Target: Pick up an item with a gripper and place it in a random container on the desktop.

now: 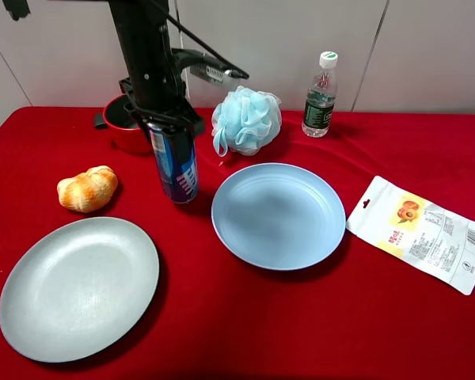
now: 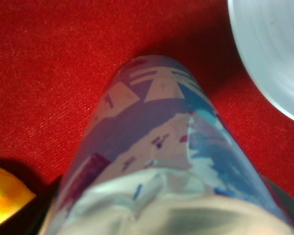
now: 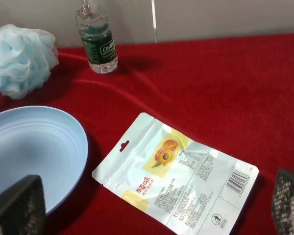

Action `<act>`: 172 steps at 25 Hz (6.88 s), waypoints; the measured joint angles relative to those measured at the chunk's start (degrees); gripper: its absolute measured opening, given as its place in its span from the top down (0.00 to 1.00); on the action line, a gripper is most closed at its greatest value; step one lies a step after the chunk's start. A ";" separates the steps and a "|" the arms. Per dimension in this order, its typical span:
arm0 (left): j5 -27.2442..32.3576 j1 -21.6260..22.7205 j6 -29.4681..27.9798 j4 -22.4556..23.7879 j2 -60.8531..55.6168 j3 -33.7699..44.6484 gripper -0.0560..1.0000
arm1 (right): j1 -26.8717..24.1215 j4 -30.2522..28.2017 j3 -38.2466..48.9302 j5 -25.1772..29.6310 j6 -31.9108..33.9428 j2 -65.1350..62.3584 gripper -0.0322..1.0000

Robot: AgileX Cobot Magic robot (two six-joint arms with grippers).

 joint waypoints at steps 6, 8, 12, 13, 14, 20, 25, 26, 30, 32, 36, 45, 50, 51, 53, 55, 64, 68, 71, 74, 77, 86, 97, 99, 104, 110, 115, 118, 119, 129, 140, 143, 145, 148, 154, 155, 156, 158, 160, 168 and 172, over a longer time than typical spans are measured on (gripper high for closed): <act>0.18 0.00 0.24 0.00 0.00 -4.99 0.32 | 0.00 0.00 0.00 0.00 0.00 0.00 0.30; 0.20 0.00 0.38 0.00 0.00 -6.36 0.32 | 0.00 0.00 0.00 0.00 0.00 0.00 0.30; 0.25 0.00 0.37 -0.06 -0.21 -7.94 0.32 | 0.00 0.00 0.00 0.00 0.00 0.00 0.30; 0.25 0.00 0.30 -0.06 -0.42 -8.01 0.32 | 0.00 0.00 0.00 0.00 0.00 0.00 0.30; 0.25 0.00 0.08 -0.06 -0.63 -8.01 0.32 | 0.00 0.00 0.00 0.00 0.00 0.00 0.30; 0.25 0.00 -1.15 -0.11 -1.91 -8.19 0.32 | 0.00 0.00 0.00 0.00 0.00 0.00 0.30; 0.31 -0.85 -1.95 0.13 -2.53 -8.51 0.32 | 0.00 0.00 0.00 0.00 0.00 0.00 0.30; 0.31 -1.29 -2.24 0.27 -2.55 -8.58 0.32 | 0.00 0.00 0.00 0.00 0.00 0.00 0.30; 0.31 -3.78 -3.17 0.15 -2.55 -8.58 0.32 | 0.00 0.00 0.00 0.00 0.00 0.00 0.30; 0.31 -5.03 -3.39 0.02 -2.55 -8.58 0.32 | 0.00 0.00 0.00 0.00 0.00 0.00 0.30; 0.31 -7.37 -3.84 0.00 -2.55 -8.58 0.32 | 0.00 0.00 0.00 0.00 0.00 0.00 0.30; 0.31 -13.72 -5.95 -0.05 -2.52 -8.58 0.32 | 0.00 0.00 0.00 0.00 0.00 0.00 0.30; 0.31 -17.03 -6.77 -0.22 -1.28 -8.58 0.32 | 0.00 0.00 0.00 0.00 0.00 0.00 0.30; 0.31 -17.45 -7.04 -0.22 -0.96 -8.58 0.32 | 0.00 0.00 0.00 0.00 0.00 0.00 0.30; 0.25 -17.96 -7.20 -0.26 -0.58 -8.58 0.32 | 0.00 0.00 0.00 0.00 0.00 0.00 0.30; 0.18 -18.51 -7.38 -0.41 0.27 -8.58 0.32 | 0.00 0.00 0.00 0.00 0.00 0.00 0.30; -1.17 -19.80 -7.44 -0.43 3.64 -8.58 0.32 | 0.00 0.07 0.00 0.00 0.00 0.00 0.30; -2.21 -19.80 -7.44 -0.02 4.74 -8.58 0.32 | 0.00 0.14 0.00 0.00 0.00 0.00 0.30; -2.89 -19.80 -7.44 0.80 5.79 -8.58 0.32 | 0.00 0.19 0.00 0.00 0.00 0.00 0.30; -3.71 -19.80 -7.44 1.11 6.51 -8.58 0.32 | 0.00 0.19 0.00 0.00 0.00 0.00 0.30; -4.51 -19.80 -7.44 1.11 6.63 -8.58 0.32 | 0.00 0.19 0.00 0.00 0.00 0.00 0.30; -6.48 -19.80 -7.44 1.11 6.63 -8.58 0.32 | 0.00 0.19 0.00 0.00 0.00 0.00 0.30; -6.74 -19.80 -7.44 1.11 6.63 -8.58 0.32 | 0.00 0.19 0.00 0.00 0.00 0.00 0.30; -6.74 -19.80 -7.44 1.11 6.63 -8.58 0.32 | 0.00 0.19 0.00 0.00 0.00 0.00 0.30; -6.74 -19.80 -7.50 1.11 6.63 -8.58 0.32 | 0.00 0.19 0.00 0.00 0.00 0.00 0.30; -6.82 -19.80 -7.55 1.11 6.63 -8.58 0.29 | 0.00 0.19 0.00 0.00 0.00 0.00 0.30; -7.18 -19.80 -7.55 1.05 6.20 -8.96 0.10 | 0.00 0.19 0.00 0.00 0.00 0.00 0.30; -7.18 -19.80 -7.55 1.05 6.20 -8.96 0.04 | 0.00 0.19 0.00 0.00 0.00 0.00 0.30; -7.18 -19.80 -7.55 1.05 6.20 -8.96 0.04 | 0.00 0.19 0.00 0.00 0.00 0.00 0.30; -3.58 -19.80 -8.50 1.05 4.49 -11.99 0.02 | 0.00 0.19 0.00 0.00 0.00 0.00 0.30; 0.37 -19.80 -10.41 1.04 0.16 -18.00 0.01 | 0.00 0.19 0.00 0.00 0.00 0.00 0.30; 0.37 -19.80 -10.68 1.04 -2.78 -18.00 0.01 | 0.00 0.19 0.00 0.00 0.00 0.00 0.30; 0.37 -19.80 -11.59 1.04 -5.23 -17.57 0.01 | 0.00 0.19 0.00 0.00 0.00 0.00 0.30; 0.43 -19.80 -13.10 1.24 -9.17 -15.49 0.01 | 0.00 0.19 0.00 0.00 0.00 0.00 0.30; 0.43 -19.80 -14.09 2.39 -19.13 -5.77 0.00 | 0.00 0.19 0.00 0.00 0.00 0.00 0.30; 0.43 -19.80 -14.28 2.46 -21.33 -4.06 0.00 | 0.00 0.19 0.00 0.00 0.00 0.00 0.30; 0.43 -19.80 -14.35 2.60 -23.26 -1.96 0.00 | 0.00 0.19 0.00 0.00 0.00 0.00 0.30; 0.43 -19.80 -14.52 2.73 -28.26 2.18 0.00 | 0.00 0.19 0.00 0.00 0.00 0.00 0.30; 0.43 -19.80 -14.53 2.73 -33.14 5.73 0.00 | 0.00 0.19 0.00 0.00 0.00 0.00 0.30; 0.43 -19.80 -14.22 3.67 -53.31 17.71 0.00 | 0.00 0.19 0.00 0.00 0.00 0.00 0.30; 0.43 -19.80 -14.98 4.08 -62.03 24.53 0.00 | 0.00 0.19 0.00 0.00 0.00 0.00 0.30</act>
